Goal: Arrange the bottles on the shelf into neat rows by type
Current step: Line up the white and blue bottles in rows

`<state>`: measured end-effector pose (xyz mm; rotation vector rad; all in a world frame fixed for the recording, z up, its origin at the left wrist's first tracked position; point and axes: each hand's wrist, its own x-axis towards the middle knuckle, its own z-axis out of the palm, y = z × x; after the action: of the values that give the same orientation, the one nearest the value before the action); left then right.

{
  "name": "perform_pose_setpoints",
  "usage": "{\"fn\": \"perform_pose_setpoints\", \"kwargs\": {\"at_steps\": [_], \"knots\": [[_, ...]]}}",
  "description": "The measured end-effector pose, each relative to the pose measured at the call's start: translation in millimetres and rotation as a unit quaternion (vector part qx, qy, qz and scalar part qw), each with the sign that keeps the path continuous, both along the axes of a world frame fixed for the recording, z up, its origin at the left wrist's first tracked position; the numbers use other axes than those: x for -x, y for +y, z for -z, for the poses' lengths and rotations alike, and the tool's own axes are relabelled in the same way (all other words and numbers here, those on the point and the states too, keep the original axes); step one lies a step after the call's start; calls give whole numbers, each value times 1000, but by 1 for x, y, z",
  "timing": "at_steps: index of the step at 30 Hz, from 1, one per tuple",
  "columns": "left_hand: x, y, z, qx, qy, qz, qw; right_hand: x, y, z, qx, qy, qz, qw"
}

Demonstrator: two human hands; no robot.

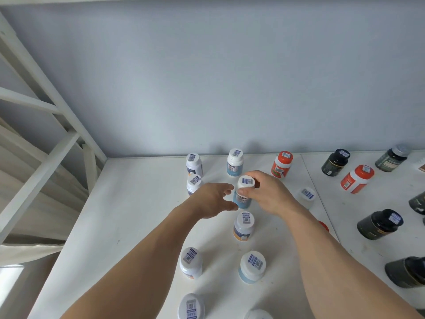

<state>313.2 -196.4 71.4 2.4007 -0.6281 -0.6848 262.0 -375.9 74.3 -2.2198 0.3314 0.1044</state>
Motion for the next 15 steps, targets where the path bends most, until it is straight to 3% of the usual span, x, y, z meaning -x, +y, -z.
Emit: {"fn": "perform_pose_setpoints", "kwargs": {"at_steps": [15], "knots": [[-1, 4, -7, 2, 7, 18, 1000, 5, 4, 1, -22, 5, 0, 1000]]}}
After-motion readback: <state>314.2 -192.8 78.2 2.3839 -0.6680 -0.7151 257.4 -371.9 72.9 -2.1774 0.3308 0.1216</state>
